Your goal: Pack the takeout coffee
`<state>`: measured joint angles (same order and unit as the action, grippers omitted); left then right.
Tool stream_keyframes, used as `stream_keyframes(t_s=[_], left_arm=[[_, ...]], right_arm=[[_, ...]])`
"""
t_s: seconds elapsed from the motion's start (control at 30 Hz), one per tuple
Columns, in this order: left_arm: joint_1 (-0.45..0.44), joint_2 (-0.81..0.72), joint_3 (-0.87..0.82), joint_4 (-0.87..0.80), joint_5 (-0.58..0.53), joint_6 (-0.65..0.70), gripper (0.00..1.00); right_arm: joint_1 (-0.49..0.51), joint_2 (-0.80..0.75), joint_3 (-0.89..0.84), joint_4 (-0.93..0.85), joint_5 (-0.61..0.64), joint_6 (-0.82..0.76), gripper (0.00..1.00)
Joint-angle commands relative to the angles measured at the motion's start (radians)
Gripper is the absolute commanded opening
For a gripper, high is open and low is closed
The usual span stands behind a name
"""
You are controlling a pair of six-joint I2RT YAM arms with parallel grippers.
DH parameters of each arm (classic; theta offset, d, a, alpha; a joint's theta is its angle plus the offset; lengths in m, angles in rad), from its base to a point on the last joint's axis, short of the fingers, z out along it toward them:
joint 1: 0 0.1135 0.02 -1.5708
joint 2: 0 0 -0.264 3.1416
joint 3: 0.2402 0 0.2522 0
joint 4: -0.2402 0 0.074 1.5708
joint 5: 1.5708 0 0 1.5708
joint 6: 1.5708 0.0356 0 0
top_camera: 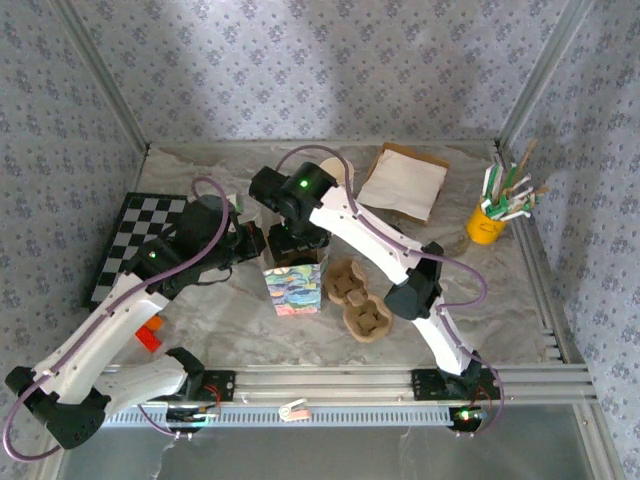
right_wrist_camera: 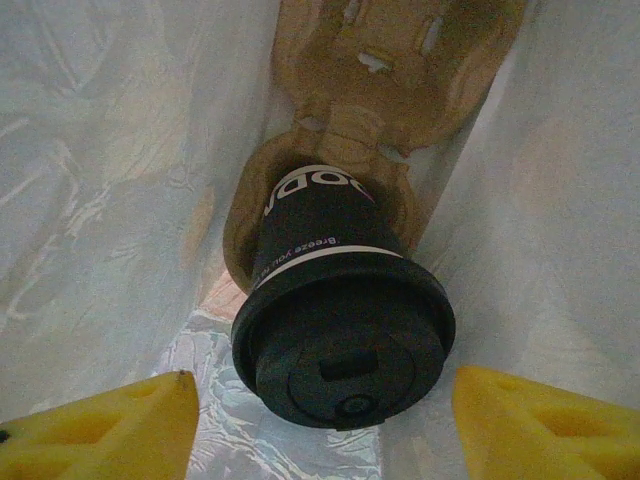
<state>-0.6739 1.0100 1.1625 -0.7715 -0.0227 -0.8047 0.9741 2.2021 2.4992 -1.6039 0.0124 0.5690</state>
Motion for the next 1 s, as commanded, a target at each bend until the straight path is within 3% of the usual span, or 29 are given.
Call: stream_keyframes(t_s=[0.0, 0.57, 0.97], left_arm=[[0.004, 0.003, 0.013, -0.012, -0.007, -0.002, 0.0], [0.005, -0.004, 0.012, -0.02, 0.0, -0.003, 0.0], [0.006, -0.013, 0.009, -0.02, 0.003, -0.005, 0.0]], right_arm=[[0.009, -0.056, 0.023, -0.114, 0.024, 0.013, 0.63], [0.031, -0.13, -0.208, -0.03, -0.005, -0.014, 0.38], [0.023, -0.071, -0.15, 0.067, -0.017, -0.034, 0.32]])
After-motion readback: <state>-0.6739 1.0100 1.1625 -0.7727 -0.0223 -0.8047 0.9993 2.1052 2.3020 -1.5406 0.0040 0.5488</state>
